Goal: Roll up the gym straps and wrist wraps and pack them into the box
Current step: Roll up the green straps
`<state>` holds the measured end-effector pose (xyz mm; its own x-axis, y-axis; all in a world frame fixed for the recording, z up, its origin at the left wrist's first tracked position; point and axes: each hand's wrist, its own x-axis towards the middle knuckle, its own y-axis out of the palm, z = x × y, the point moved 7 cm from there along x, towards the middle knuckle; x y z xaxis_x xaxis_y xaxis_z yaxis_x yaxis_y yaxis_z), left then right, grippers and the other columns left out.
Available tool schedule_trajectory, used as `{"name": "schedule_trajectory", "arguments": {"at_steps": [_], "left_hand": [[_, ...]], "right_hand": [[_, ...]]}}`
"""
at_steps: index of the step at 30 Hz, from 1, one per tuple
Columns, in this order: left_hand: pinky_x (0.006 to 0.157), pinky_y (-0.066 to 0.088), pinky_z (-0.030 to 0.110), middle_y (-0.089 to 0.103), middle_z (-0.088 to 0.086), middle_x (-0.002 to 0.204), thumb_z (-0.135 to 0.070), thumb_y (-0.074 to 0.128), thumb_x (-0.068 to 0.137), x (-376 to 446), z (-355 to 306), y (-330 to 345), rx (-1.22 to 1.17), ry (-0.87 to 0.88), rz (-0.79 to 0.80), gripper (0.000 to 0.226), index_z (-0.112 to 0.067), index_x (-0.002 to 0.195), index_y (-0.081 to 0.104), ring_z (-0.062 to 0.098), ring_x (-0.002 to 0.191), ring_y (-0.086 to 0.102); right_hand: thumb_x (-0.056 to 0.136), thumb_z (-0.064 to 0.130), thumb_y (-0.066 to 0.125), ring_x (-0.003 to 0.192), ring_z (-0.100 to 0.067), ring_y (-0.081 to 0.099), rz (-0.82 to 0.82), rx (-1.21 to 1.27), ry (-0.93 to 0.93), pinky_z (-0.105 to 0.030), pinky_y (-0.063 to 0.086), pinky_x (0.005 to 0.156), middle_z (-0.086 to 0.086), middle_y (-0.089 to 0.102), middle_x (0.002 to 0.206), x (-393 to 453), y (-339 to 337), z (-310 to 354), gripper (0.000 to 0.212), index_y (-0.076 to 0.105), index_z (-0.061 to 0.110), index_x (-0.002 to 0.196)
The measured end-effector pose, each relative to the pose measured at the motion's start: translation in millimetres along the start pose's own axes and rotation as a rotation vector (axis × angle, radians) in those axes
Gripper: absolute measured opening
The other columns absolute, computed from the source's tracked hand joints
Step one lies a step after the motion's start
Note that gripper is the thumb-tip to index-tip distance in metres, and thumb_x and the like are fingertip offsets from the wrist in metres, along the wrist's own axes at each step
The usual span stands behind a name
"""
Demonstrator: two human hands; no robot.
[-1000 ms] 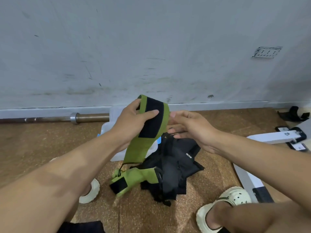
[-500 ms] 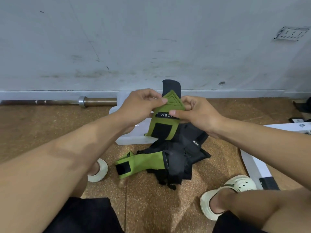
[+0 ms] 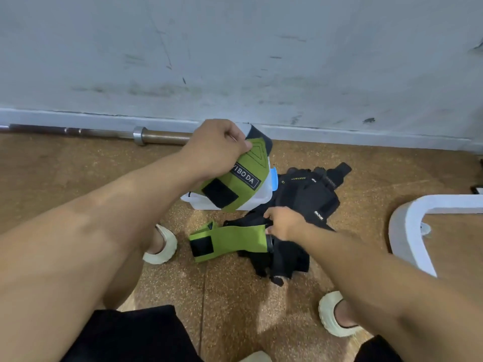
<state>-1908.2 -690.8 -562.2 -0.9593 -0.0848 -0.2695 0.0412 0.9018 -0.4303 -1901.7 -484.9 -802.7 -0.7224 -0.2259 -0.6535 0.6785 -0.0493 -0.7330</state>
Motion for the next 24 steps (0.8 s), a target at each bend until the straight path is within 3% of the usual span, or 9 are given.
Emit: {"name": "schedule_trajectory", "arguments": {"at_steps": [4, 6, 8, 11, 14, 16, 19, 22, 24], "left_hand": [[0.062, 0.042, 0.024, 0.063, -0.005, 0.082, -0.028, 0.070, 0.095, 0, 2, -1, 0.080, 0.016, 0.008, 0.010, -0.019, 0.093, 0.067, 0.010, 0.074, 0.059], [0.062, 0.042, 0.023, 0.061, -0.006, 0.084, -0.028, 0.068, 0.097, 1, 0, -7, 0.099, 0.026, -0.008, 0.011, -0.018, 0.097, 0.066, 0.009, 0.075, 0.058], [0.062, 0.040, 0.023, 0.060, -0.006, 0.089, -0.029, 0.065, 0.099, 3, -2, -11, 0.110, 0.029, -0.031, 0.012, -0.017, 0.101, 0.064, 0.010, 0.079, 0.057], [0.063, 0.040, 0.024, 0.065, -0.001, 0.101, -0.030, 0.059, 0.102, 3, -6, -14, 0.101, 0.022, -0.076, 0.014, -0.017, 0.105, 0.059, 0.016, 0.090, 0.060], [0.062, 0.038, 0.026, 0.069, 0.005, 0.104, -0.030, 0.056, 0.103, 4, -11, -14, 0.076, 0.030, -0.118, 0.011, -0.019, 0.103, 0.055, 0.018, 0.092, 0.061], [0.058, 0.035, 0.026, 0.066, 0.005, 0.096, -0.029, 0.054, 0.104, 2, -15, -15, 0.060, 0.039, -0.144, 0.011, -0.019, 0.103, 0.053, 0.014, 0.079, 0.056], [0.054, 0.034, 0.024, 0.064, 0.008, 0.089, -0.030, 0.052, 0.105, -2, -23, -15, 0.056, 0.063, -0.179, 0.012, -0.017, 0.106, 0.051, 0.010, 0.066, 0.050], [0.059, 0.040, 0.028, 0.072, 0.014, 0.099, -0.031, 0.052, 0.105, -7, -30, -13, 0.040, 0.094, -0.188, 0.014, -0.017, 0.108, 0.051, 0.014, 0.070, 0.054], [0.062, 0.042, 0.031, 0.073, 0.017, 0.099, -0.031, 0.052, 0.105, -9, -34, -8, 0.012, 0.114, -0.169, 0.012, -0.019, 0.106, 0.051, 0.017, 0.072, 0.056]], "right_hand": [[0.088, 0.013, 0.068, 0.134, -0.031, 0.045, -0.007, -0.197, 0.045, -0.043, 0.044, 0.104, -0.008, 0.051, 0.140, 12, 52, 1, 0.071, 0.037, 0.020, 0.152], [0.085, 0.004, 0.064, 0.126, -0.028, 0.051, -0.072, -0.278, 0.002, -0.039, 0.044, 0.097, -0.006, 0.061, 0.128, 14, 50, 7, 0.054, 0.052, 0.019, 0.135], [0.089, 0.008, 0.063, 0.118, -0.025, 0.055, -0.086, -0.276, -0.078, -0.036, 0.044, 0.091, -0.001, 0.064, 0.120, 12, 35, 13, 0.033, 0.063, 0.022, 0.119], [0.098, 0.021, 0.065, 0.102, -0.024, 0.058, 0.017, 0.018, -0.233, -0.032, 0.044, 0.081, 0.002, 0.061, 0.102, -9, -14, 23, 0.006, 0.060, 0.020, 0.101], [0.101, 0.026, 0.065, 0.099, -0.017, 0.064, 0.028, 0.339, -0.297, -0.032, 0.048, 0.089, 0.010, 0.068, 0.100, -57, -98, 33, 0.007, 0.060, 0.021, 0.101], [0.102, 0.023, 0.064, 0.092, 0.000, 0.061, -0.033, 0.404, -0.325, -0.029, 0.044, 0.091, 0.026, 0.065, 0.097, -96, -156, 35, 0.006, 0.059, 0.026, 0.102], [0.099, 0.016, 0.068, 0.072, -0.012, 0.057, -0.214, 0.474, -0.405, -0.031, 0.043, 0.072, 0.007, 0.061, 0.076, -150, -231, 32, 0.014, 0.058, 0.021, 0.090], [0.096, 0.008, 0.068, 0.067, 0.002, 0.061, -0.432, 0.648, -0.500, -0.014, 0.046, 0.065, 0.020, 0.065, 0.069, -200, -279, 23, 0.015, 0.062, 0.021, 0.093], [0.096, 0.003, 0.067, 0.072, 0.004, 0.067, -0.569, 0.796, -0.548, -0.011, 0.049, 0.067, 0.022, 0.071, 0.074, -221, -295, 11, 0.019, 0.065, 0.022, 0.098]]}}
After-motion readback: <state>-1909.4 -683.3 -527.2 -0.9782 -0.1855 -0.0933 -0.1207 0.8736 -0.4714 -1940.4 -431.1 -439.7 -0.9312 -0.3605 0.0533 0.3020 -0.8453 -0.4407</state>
